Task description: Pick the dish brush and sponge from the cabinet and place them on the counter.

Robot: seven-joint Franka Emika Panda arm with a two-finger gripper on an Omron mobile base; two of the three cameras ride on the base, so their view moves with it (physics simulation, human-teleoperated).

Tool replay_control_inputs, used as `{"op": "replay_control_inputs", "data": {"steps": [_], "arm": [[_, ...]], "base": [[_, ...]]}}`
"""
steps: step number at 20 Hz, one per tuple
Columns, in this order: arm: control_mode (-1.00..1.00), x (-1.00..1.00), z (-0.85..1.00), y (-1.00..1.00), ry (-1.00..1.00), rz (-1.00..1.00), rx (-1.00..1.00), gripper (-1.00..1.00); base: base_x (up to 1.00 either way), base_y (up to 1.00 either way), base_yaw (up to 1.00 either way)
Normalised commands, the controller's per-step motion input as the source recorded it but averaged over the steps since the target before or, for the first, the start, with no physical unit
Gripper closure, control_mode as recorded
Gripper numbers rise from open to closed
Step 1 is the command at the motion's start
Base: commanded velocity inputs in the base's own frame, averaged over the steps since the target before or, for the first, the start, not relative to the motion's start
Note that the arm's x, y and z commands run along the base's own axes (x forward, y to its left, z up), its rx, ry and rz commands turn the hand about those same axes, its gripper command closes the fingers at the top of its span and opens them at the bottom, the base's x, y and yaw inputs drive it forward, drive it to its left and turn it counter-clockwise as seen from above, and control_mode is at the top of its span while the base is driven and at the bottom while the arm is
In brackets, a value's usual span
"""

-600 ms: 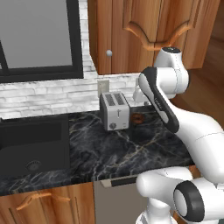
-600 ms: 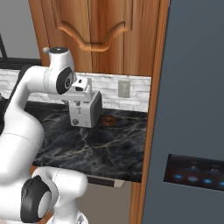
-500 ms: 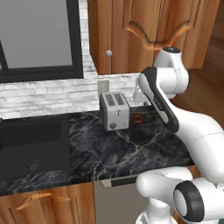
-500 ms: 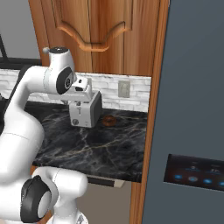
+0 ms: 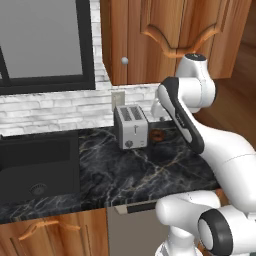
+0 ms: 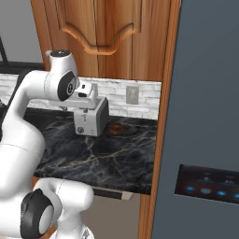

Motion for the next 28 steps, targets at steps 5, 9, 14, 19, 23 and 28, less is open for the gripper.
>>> {"op": "replay_control_inputs", "data": {"steps": [5, 9, 14, 19, 23, 28], "arm": [[-1.00, -0.16, 0.17, 0.26, -0.14, 0.00, 0.00, -1.00], [-1.00, -0.12, 0.25, 0.14, -0.19, 0.00, 0.00, -1.00], [-1.00, -0.05, 0.21, 0.12, -0.21, 0.00, 0.01, -1.00], [-1.00, -0.11, 0.24, 0.16, -0.21, 0.00, 0.04, -1.00], [-1.00, -0.27, 0.14, 0.13, -0.18, 0.00, 0.07, -1.00], [-1.00, -0.34, 0.13, 0.19, -0.19, 0.00, 0.02, -1.00]], "base": [[0.00, 0.00, 0.00], [0.00, 0.00, 0.00], [0.00, 0.00, 0.00], [0.00, 0.00, 0.00], [0.00, 0.00, 0.00], [0.00, 0.00, 0.00]]}}
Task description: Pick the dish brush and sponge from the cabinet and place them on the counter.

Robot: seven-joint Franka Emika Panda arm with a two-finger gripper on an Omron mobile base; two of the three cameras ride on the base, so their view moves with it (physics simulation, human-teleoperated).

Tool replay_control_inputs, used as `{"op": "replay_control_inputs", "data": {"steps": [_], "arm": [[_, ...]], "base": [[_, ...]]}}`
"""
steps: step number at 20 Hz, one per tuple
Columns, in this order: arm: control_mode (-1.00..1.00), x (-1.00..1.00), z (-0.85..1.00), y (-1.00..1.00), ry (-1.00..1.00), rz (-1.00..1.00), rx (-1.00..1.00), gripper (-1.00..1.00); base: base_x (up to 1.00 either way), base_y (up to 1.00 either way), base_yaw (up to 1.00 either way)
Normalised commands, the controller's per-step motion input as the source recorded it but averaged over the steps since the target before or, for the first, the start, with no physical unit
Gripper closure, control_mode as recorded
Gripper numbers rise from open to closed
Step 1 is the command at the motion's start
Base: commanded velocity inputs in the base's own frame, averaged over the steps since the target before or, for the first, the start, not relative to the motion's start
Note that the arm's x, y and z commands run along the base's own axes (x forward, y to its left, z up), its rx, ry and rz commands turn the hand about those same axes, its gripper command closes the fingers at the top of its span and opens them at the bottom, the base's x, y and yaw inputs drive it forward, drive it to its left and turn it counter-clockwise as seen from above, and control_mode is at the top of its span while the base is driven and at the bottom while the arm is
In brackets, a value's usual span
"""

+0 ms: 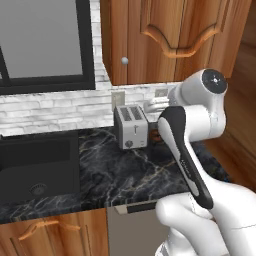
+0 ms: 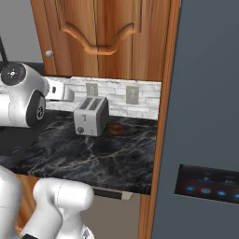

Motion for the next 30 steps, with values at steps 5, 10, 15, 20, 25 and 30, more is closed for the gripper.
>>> {"op": "replay_control_inputs", "data": {"steps": [5, 10, 15, 20, 25, 30], "arm": [[-1.00, -0.40, 0.14, 0.11, -0.19, 0.00, 0.02, -1.00], [-1.00, -0.28, 0.16, 0.11, -0.19, 0.00, 0.00, -1.00], [-1.00, -0.24, 0.14, 0.05, -0.19, 0.00, 0.00, -1.00], [-1.00, -0.26, 0.12, 0.02, -0.17, 0.00, 0.00, -1.00], [-1.00, -0.31, 0.19, 0.06, -0.20, 0.00, 0.00, -1.00], [-1.00, -0.30, 0.18, 0.06, -0.20, 0.00, 0.00, -1.00]], "base": [[0.00, 0.00, 0.00], [0.00, 0.00, 0.00], [0.00, 0.00, 0.00], [0.00, 0.00, 0.00], [0.00, 0.00, 0.00], [0.00, 0.00, 0.00]]}}
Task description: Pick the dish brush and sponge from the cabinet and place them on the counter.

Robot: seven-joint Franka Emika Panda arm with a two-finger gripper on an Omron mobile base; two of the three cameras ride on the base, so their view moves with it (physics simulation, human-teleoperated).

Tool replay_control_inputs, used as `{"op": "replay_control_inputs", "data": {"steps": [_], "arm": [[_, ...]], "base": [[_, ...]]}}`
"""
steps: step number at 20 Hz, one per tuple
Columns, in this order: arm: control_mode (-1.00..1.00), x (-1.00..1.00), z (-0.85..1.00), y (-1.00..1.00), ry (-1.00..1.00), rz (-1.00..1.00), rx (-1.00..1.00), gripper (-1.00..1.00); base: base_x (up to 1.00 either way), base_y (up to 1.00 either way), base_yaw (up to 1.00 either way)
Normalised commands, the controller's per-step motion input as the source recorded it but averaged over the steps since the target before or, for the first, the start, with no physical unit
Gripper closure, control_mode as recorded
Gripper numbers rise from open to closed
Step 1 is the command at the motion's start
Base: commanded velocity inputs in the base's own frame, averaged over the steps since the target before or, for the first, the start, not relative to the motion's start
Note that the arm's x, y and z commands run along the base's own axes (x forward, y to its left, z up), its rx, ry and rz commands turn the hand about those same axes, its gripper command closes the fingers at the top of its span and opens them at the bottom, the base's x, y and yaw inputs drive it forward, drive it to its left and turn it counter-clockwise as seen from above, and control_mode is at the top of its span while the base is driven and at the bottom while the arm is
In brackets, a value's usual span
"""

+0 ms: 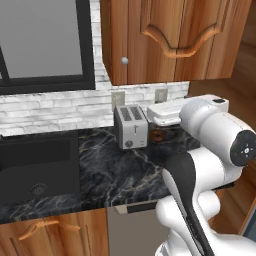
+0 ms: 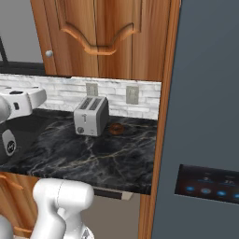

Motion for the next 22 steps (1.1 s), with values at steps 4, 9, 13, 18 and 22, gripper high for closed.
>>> {"op": "replay_control_inputs", "data": {"steps": [4, 9, 13, 18, 22], "arm": [[-1.00, -0.09, 0.01, 0.00, -0.12, 0.00, 0.01, -1.00], [-1.00, 0.00, 0.00, 0.03, -0.15, 0.00, 0.01, -1.00], [-1.00, 0.01, 0.00, 0.04, -0.14, 0.00, 0.02, -1.00], [-1.00, 0.04, 0.00, 0.03, -0.14, 0.00, 0.03, -1.00], [-1.00, 0.02, 0.00, 0.00, -0.13, 0.00, 0.04, -1.00]], "base": [[0.00, 0.00, 0.00], [0.00, 0.00, 0.00], [0.00, 0.00, 0.00], [0.00, 0.00, 0.00], [0.00, 0.00, 0.00]]}}
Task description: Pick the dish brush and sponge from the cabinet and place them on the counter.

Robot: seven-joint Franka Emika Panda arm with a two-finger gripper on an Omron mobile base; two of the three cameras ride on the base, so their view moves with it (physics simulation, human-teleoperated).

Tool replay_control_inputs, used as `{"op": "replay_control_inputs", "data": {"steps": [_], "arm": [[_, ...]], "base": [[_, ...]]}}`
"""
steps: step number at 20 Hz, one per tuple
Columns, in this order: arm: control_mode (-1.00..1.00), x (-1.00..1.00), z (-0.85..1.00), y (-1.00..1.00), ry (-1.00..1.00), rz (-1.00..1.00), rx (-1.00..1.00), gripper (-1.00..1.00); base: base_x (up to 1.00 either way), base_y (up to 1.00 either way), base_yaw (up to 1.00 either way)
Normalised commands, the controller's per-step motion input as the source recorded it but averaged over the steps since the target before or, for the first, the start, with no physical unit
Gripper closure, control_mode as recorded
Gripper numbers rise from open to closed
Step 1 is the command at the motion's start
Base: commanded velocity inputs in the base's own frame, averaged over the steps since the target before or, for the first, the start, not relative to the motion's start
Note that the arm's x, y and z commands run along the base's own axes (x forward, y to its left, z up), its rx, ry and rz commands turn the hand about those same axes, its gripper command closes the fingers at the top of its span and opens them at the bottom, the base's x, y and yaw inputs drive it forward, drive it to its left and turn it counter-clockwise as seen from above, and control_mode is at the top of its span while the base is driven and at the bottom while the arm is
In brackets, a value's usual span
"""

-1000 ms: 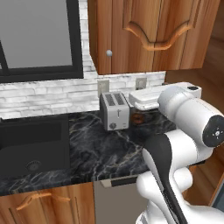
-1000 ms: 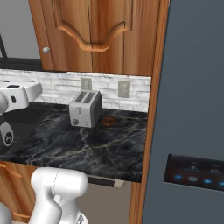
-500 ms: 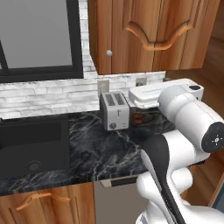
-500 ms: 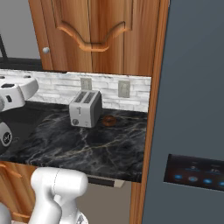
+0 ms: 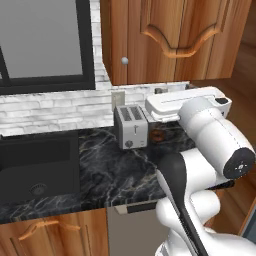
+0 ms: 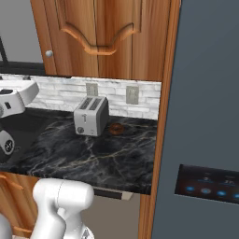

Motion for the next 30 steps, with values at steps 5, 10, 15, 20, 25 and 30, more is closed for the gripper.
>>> {"op": "replay_control_inputs", "data": {"steps": [5, 10, 15, 20, 25, 30], "arm": [[-1.00, 0.15, 0.00, 0.00, -0.05, 0.00, 0.03, -1.00], [-1.00, 0.33, 0.00, 0.00, 0.00, 0.00, 0.04, -1.00], [-1.00, 0.39, -0.03, 0.01, 0.00, 0.00, 0.01, -1.00], [-1.00, 0.26, -0.05, 0.10, 0.00, 0.00, 0.00, -1.00], [-1.00, 0.08, -0.01, 0.09, -0.03, 0.00, 0.00, -1.00], [-1.00, 0.06, 0.00, 0.05, -0.05, 0.00, 0.00, -1.00]], "base": [[0.00, 0.00, 0.00], [0.00, 0.00, 0.00], [0.00, 0.00, 0.00], [0.00, 0.00, 0.00], [0.00, 0.00, 0.00], [0.00, 0.00, 0.00]]}}
